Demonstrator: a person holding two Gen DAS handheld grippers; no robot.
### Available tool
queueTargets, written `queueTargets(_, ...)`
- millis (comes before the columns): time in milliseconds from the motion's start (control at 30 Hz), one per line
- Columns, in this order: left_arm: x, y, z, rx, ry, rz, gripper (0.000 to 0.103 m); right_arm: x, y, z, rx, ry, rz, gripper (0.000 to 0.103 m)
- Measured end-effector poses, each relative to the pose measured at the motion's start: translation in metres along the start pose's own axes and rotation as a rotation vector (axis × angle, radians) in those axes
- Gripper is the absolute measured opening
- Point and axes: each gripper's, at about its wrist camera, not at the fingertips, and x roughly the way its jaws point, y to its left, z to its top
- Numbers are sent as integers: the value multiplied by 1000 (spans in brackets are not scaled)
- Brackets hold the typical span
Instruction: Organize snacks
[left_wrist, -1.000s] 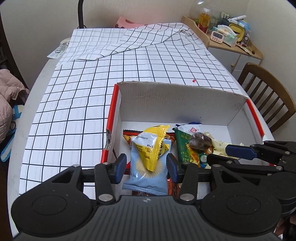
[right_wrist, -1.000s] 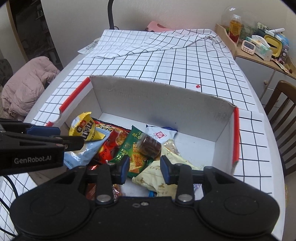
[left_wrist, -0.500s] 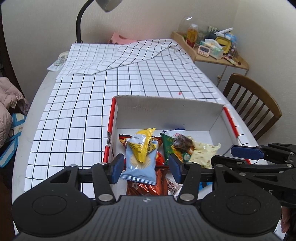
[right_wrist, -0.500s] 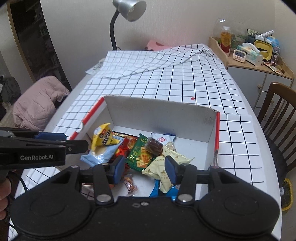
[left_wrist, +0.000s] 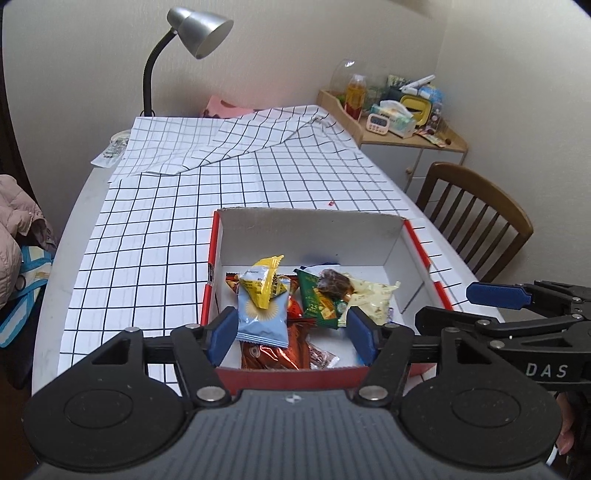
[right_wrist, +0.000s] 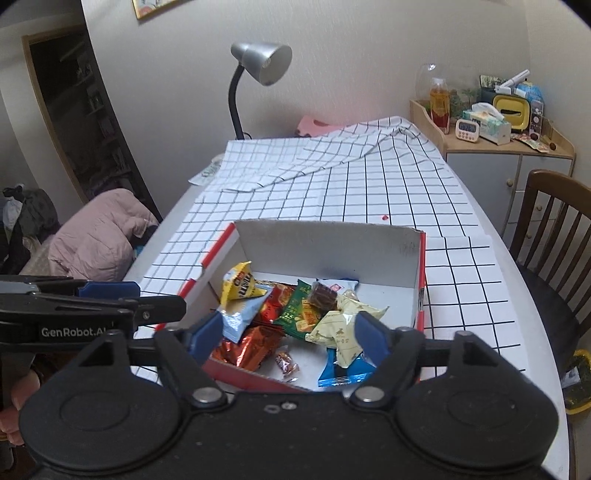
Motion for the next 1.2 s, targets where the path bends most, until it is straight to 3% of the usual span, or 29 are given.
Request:
queueTargets(67, -7, 1, -3, -8, -7, -9, 65, -8, 1, -2, 2, -16, 7, 86)
queueTargets(200, -21, 4, -9, -28, -24, -24, 80, -21, 2, -7, 26, -36, 23, 87)
queueTargets(367, -35, 4, -17, -31, -34, -36, 86, -35, 6, -15, 33, -58, 31, 91)
queueTargets(433, -41, 3, -21, -27, -42, -36, 87, -41, 8, -19, 33, -67, 25, 103)
queueTargets(800, -64, -8, -36, 5, -67, 5, 89, -75, 19, -30, 8, -133, -14, 103)
queueTargets(1200, -86, -18, -39, 9, -95, -14, 89, -94, 28, -36, -16, -140, -35, 103)
